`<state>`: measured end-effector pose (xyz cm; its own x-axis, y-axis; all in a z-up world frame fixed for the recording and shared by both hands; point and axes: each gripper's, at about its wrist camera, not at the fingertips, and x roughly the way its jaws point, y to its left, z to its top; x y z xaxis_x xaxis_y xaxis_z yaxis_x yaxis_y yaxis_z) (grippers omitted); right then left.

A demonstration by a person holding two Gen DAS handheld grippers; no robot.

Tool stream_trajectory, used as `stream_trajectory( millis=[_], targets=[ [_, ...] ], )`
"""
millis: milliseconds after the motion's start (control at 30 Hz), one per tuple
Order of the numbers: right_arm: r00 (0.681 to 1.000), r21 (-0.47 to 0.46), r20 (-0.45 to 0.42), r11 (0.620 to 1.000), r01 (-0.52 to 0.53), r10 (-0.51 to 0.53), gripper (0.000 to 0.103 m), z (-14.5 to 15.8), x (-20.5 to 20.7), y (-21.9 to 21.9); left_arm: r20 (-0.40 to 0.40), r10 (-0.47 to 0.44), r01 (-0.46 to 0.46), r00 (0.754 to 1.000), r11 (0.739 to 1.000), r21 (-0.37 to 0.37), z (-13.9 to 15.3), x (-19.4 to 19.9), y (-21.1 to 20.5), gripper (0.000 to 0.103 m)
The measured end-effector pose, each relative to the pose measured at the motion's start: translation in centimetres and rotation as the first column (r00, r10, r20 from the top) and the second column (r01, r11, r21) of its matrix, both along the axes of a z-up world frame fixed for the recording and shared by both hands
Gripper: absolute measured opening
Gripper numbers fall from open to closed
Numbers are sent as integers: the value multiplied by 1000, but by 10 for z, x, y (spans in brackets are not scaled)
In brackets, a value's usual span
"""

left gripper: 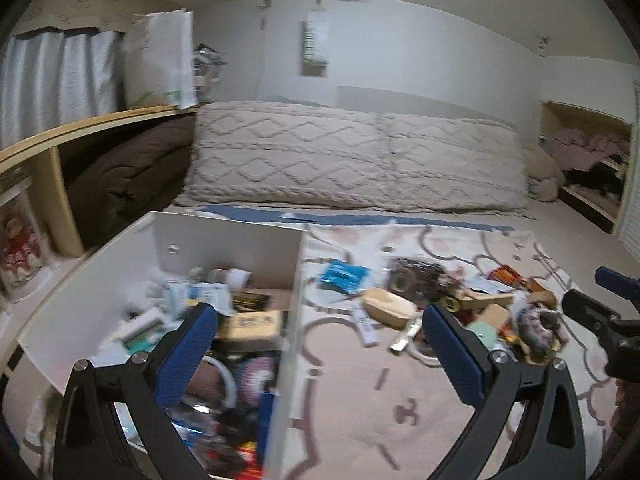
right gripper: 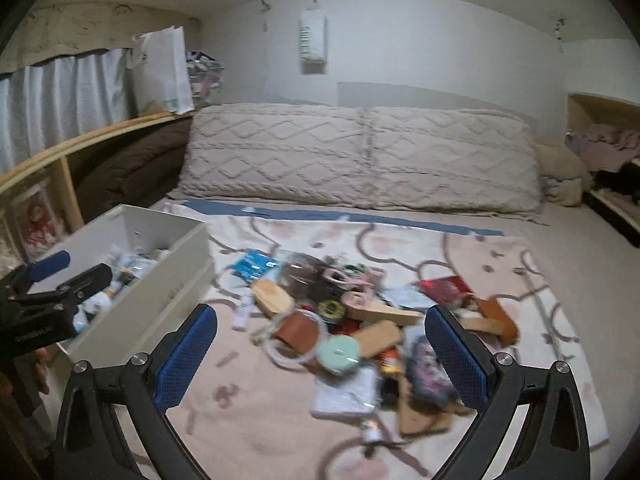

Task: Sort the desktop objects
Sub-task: 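Move both open tools back over to the pile on the bed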

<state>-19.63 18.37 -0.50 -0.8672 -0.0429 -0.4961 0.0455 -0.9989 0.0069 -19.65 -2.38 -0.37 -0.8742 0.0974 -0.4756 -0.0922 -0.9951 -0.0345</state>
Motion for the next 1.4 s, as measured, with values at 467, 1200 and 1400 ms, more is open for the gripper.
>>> stream_trajectory(
  millis=[467, 1200, 1400],
  targets=[
    [990, 88, 123, 994, 65, -76, 103, -65, 22, 54, 125, -189, 192, 974, 981, -14, -56, 2, 92, 103],
    [942, 50, 316, 990, -134, 112, 69, -129, 5, 50, 420, -214, 260, 882, 964, -54, -153, -26, 122, 103],
    [925, 30, 332, 978, -204, 183, 53, -131, -10, 41, 441, -217, 262, 871, 964, -42, -156, -27, 122, 103]
  ],
)
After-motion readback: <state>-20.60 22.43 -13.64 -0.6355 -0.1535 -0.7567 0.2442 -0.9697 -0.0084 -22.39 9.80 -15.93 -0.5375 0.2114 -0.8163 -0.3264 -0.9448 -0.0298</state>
